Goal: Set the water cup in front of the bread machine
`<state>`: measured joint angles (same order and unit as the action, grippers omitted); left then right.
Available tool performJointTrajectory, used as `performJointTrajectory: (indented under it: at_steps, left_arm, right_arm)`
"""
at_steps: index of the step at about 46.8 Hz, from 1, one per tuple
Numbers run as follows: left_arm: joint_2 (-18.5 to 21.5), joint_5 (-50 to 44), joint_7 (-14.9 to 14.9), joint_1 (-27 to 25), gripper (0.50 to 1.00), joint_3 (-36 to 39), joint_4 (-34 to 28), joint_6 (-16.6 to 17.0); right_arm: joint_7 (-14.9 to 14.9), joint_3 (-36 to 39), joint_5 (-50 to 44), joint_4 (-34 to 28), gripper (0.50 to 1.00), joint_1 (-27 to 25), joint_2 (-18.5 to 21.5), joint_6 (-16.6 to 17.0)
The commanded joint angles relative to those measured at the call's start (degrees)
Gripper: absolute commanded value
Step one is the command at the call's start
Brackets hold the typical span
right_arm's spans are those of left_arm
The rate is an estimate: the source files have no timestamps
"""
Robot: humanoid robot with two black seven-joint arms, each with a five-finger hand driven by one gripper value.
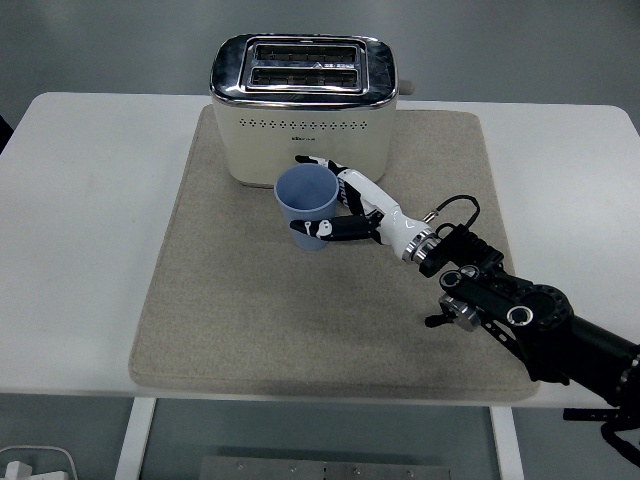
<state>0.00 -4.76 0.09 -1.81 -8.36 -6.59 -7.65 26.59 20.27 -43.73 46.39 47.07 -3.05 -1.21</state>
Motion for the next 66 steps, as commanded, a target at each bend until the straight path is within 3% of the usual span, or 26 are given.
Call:
performJointTrajectory:
  at_steps: [1, 18, 24, 31, 41, 50, 58, 66]
  left_arm:
    - [0.0, -0.1, 0.0, 0.0, 1.0, 0.0, 0.0, 0.0]
    - [0.0, 0.0, 0.0, 0.0, 1.0, 0.0, 0.0, 0.0]
    - [0.0, 0.0, 0.0, 0.0, 1.0, 0.0, 0.0, 0.0]
    - [0.0, 0.0, 0.0, 0.0, 1.0, 0.0, 0.0, 0.0]
    - [0.0, 0.0, 0.0, 0.0, 1.0, 0.0, 0.0, 0.0]
    - [0.0, 0.0, 0.0, 0.0, 1.0, 0.0, 0.0, 0.0]
    - [0.0, -0.1, 0.0, 0.0, 1.0, 0.0, 0.0, 0.0]
    - [0.0, 0.0, 0.0, 0.0, 1.0, 0.0, 0.0, 0.0]
  right_arm:
    - [0.0, 0.2, 0.2, 1.9, 0.913, -0.1, -2.0, 0.4]
    - [0.0, 0.8, 0.8, 7.7, 0.913, -1.3, -13.2, 2.4]
    - [-0.1, 2.8, 1.6, 7.3, 0.915, -1.2, -18.3, 4.1]
    - [-0.6, 5.5, 4.6, 3.3, 0.915, -0.6, -21.5, 4.8]
    - [-1.3, 6.5, 14.0, -10.3, 0.913, 3.7, -20.2, 4.3]
    - [-4.3, 6.0, 20.8, -21.0, 0.915, 9.0, -13.4, 3.4]
    - [-8.0, 6.4, 21.6, -23.0, 0.915, 9.5, -10.9, 1.4]
    - [-8.1, 6.3, 22.4, -23.1, 0.915, 10.1, -10.1, 0.7]
